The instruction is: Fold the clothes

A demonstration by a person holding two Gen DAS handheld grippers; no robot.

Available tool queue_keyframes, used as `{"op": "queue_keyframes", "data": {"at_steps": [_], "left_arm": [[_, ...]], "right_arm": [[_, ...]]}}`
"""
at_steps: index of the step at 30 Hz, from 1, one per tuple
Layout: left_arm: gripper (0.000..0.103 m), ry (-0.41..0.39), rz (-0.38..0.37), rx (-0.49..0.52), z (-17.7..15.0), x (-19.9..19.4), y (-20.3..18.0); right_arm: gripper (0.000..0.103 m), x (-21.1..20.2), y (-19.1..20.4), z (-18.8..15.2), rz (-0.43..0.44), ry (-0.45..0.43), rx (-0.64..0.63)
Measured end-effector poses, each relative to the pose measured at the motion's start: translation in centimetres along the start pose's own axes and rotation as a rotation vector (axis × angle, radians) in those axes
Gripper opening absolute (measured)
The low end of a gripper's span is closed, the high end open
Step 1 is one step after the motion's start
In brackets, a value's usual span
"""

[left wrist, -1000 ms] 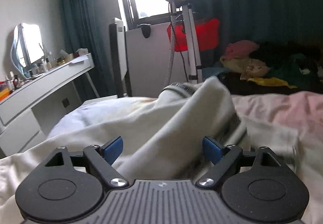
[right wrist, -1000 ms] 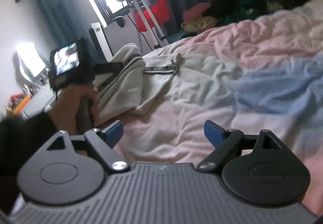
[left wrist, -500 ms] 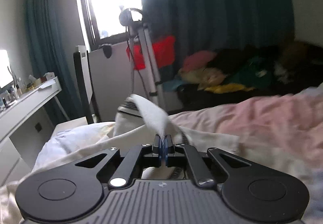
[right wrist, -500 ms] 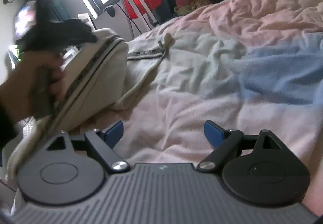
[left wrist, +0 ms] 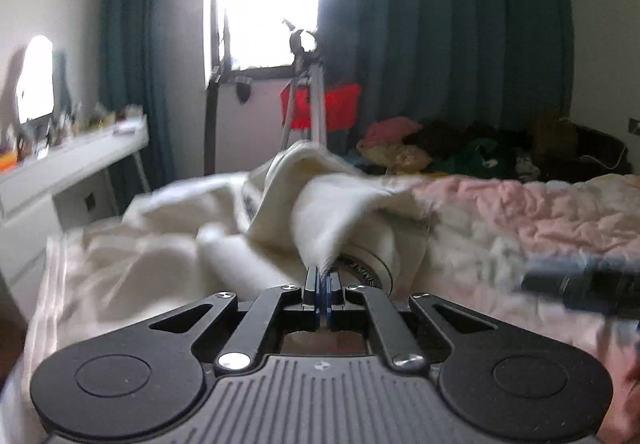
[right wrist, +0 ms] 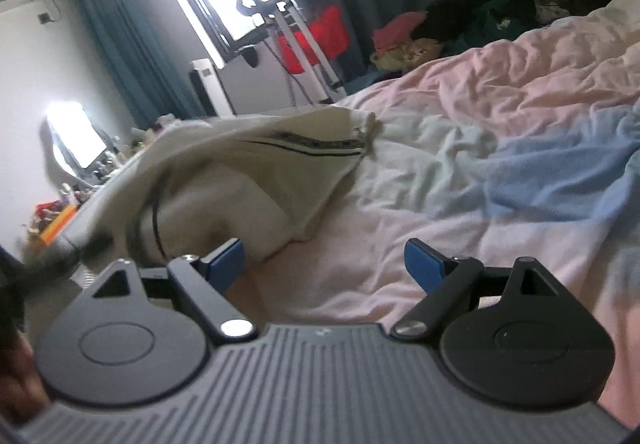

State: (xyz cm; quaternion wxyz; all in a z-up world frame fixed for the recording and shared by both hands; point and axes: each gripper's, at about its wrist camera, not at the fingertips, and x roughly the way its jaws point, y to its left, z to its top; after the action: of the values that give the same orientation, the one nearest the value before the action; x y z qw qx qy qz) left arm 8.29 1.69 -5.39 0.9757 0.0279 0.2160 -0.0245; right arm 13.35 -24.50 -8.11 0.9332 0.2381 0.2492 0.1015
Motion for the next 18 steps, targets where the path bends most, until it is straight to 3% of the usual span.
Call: {"op": "queue_keyframes", "data": {"at_steps": [3,6,9,14,18], "left_arm": [[0.002,0.03,0.011,-0.082,-1.8,-0.6,1.7],[0.002,0.043,0.008,-0.154,-2.1,-1.0,3.1],[0.003,0.033,-0.008,-0.19,-2.1,-1.4,3.7],[0.003,0.015,-0.052,-0.248,-2.5,-1.6,5.3],[0.003,0.022,-0.074,-0.297,-2.6,0.2,5.6]], "right_arm": [[0.088,-1.3,0.0,-0.5,0.027,0.002,0.035],[0.077,-2.0,-0.3,-0.8,0.04,0.022,0.084],[0.077,-1.2,-0.5,-0.4,0.056,0.06,0.132],[0.077,4.5,-0.1,1.8,0.07,0.112,0.203],[0.077,11.2,0.1,4.4,0.072,0.1,0.288]]}}
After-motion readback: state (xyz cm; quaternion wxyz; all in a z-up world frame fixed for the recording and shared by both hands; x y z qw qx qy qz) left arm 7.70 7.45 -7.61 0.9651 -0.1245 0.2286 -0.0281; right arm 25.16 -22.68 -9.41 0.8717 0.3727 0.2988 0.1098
